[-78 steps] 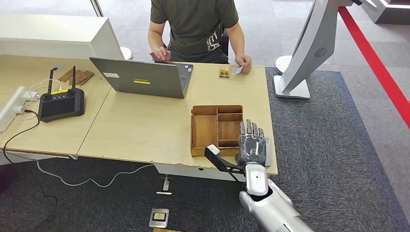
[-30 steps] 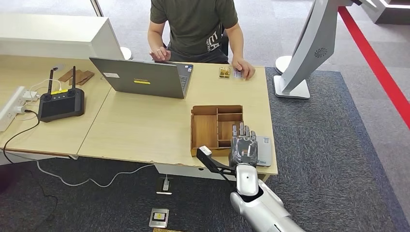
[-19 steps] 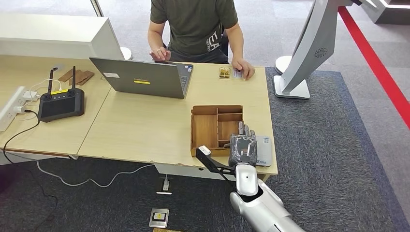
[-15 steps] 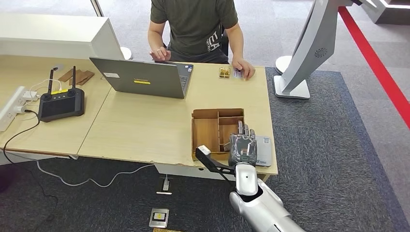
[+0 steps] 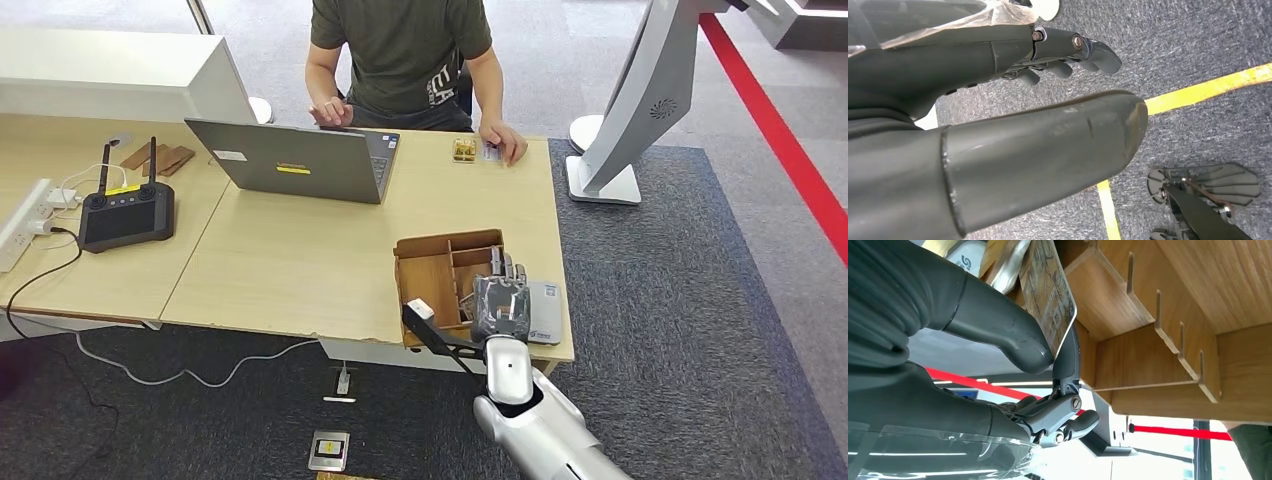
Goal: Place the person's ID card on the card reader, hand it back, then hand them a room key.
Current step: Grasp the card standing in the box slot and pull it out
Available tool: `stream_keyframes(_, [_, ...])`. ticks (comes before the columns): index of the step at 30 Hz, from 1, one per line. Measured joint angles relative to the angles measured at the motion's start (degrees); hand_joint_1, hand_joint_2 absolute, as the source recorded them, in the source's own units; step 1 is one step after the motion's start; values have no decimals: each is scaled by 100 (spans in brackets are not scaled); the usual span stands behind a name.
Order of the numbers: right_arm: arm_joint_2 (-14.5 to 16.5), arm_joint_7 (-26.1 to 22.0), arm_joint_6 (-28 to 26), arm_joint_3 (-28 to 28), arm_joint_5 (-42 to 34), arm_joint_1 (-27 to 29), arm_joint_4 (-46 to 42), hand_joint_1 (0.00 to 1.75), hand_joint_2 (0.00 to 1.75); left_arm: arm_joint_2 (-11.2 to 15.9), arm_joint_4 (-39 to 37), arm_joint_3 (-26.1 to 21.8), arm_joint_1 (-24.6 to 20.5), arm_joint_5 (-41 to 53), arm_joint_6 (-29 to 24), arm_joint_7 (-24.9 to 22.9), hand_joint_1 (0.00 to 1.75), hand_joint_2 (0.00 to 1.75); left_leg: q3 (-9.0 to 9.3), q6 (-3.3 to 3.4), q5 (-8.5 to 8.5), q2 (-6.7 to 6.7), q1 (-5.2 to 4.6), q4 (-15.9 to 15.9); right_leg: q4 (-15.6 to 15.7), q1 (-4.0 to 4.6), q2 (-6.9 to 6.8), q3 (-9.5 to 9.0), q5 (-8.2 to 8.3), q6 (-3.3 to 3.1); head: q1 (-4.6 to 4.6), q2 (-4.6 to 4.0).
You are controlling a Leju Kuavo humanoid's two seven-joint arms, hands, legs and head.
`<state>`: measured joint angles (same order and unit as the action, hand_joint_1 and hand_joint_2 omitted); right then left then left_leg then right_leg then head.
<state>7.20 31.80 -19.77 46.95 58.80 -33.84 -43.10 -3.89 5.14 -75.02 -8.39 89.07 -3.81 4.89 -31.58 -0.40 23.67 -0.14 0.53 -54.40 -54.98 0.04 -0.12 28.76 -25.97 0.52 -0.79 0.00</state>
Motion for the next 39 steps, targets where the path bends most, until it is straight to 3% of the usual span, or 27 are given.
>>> stream_keyframes(15, [-159,357,-374,-7,594,-163,-801,175,175,0,0,128,-34,0,75,-19,0,0,1,0,0,1,0,0,0,0,0,1,0,0,0,0])
stream_keyframes(25, [-307,497,-128,-25,678,-322,-1310,175,175,-2,0,267,-73,-1,175,-7,0,0,0,0,0,0,0,0,-1,0,1,-1,1,0,0,0])
stream_keyframes(30, [-148,285,-183,-10,575,-544,-1324,175,175,-7,0,274,-72,-12,186,7,0,0,0,0,0,0,0,0,-3,0,1,-1,1,0,-1,0])
stream_keyframes(39, [408,-167,-383,94,316,-868,-1107,175,175,-34,0,271,-53,-55,148,53,0,0,-1,-1,0,0,2,0,-5,3,0,-1,-1,-2,0,0])
